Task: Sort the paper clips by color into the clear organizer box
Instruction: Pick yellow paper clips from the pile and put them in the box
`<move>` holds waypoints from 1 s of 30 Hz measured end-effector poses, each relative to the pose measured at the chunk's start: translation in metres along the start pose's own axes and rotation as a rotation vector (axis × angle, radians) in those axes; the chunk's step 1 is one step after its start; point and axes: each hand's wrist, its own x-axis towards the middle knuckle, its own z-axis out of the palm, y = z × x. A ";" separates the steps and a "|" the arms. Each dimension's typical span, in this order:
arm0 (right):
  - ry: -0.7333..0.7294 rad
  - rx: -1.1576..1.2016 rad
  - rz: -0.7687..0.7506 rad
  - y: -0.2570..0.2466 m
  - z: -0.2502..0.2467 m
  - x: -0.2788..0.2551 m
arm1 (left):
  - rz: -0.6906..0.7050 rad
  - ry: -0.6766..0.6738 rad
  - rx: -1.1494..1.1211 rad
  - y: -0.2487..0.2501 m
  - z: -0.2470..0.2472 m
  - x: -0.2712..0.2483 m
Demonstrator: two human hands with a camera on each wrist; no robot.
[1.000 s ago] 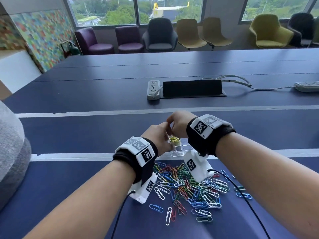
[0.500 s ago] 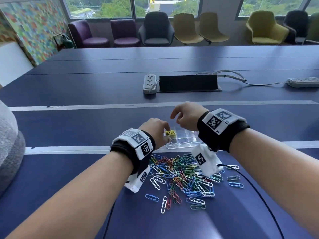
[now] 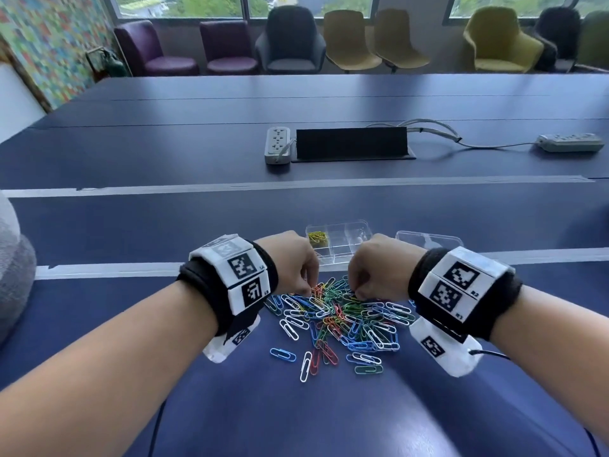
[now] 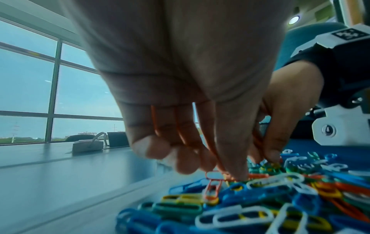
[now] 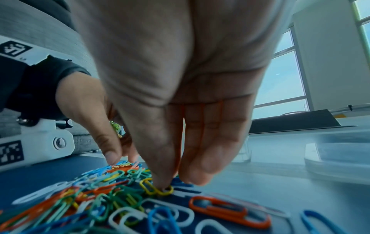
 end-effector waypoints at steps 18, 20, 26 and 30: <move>0.098 0.065 -0.067 -0.011 -0.003 0.001 | -0.059 0.044 -0.073 -0.008 0.008 -0.006; 0.118 0.066 -0.084 -0.015 -0.002 0.008 | -0.051 0.068 -0.075 -0.004 0.010 -0.004; 0.072 -0.097 -0.128 -0.024 0.004 0.017 | -0.098 0.124 -0.073 -0.001 0.014 0.000; 0.072 -0.135 -0.122 -0.022 0.005 0.017 | -0.108 0.087 -0.098 -0.001 0.011 -0.003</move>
